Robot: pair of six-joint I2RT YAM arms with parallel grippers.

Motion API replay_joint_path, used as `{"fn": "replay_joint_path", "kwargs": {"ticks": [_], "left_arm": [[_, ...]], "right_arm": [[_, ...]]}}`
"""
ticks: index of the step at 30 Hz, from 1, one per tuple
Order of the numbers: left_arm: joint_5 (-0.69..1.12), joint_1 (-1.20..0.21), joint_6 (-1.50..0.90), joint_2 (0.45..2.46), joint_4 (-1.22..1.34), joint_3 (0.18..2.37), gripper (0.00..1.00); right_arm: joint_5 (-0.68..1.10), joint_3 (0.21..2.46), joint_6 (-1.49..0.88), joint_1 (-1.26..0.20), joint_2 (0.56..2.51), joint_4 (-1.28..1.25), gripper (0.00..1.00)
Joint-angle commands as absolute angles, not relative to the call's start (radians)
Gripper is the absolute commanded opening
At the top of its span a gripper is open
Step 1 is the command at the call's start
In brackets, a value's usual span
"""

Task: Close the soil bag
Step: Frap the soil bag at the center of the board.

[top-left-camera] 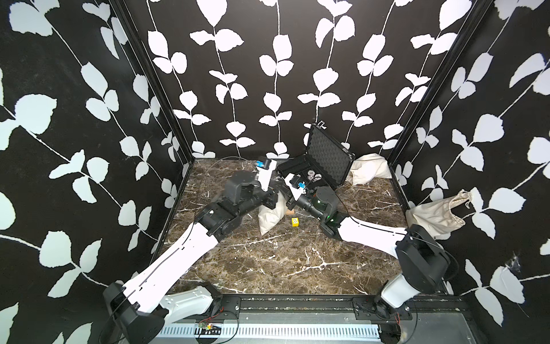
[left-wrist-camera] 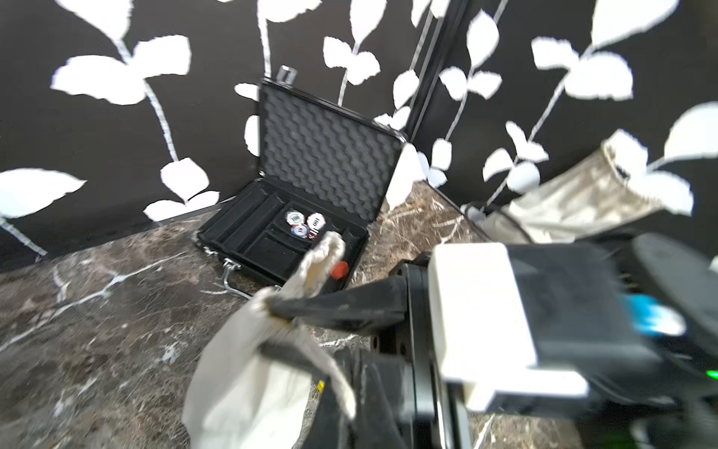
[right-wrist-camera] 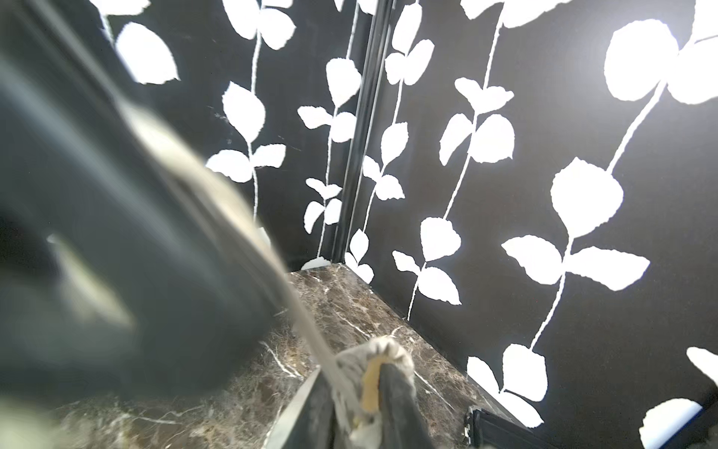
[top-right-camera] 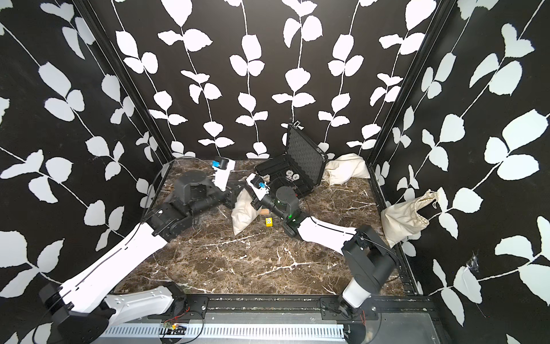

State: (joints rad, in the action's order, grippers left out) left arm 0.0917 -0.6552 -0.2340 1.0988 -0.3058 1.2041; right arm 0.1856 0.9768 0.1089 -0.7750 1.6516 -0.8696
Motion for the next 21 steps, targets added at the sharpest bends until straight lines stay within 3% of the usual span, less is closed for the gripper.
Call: {"fn": "replay_joint_path", "kwargs": {"ticks": [1,7,13,21], "left_arm": [[0.168,-0.599,-0.282,0.978,-0.262,1.23,0.0],[0.075,-0.515,-0.248,0.854,-0.34,1.312,0.0],[0.14,-0.511,-0.25,0.885,-0.338,1.317,0.0],[0.261,-0.511,-0.293,0.98,-0.31,1.35,0.0]], "right_arm": [[0.067,0.961,0.057,-0.737,1.75,-0.774,0.18],[-0.137,0.824,-0.023,-0.711,1.791,-0.64,0.16],[0.06,0.797,0.022,-0.745,1.668,-0.664,0.23],[0.247,1.03,0.08,-0.845,1.571,-0.627,0.53]]}}
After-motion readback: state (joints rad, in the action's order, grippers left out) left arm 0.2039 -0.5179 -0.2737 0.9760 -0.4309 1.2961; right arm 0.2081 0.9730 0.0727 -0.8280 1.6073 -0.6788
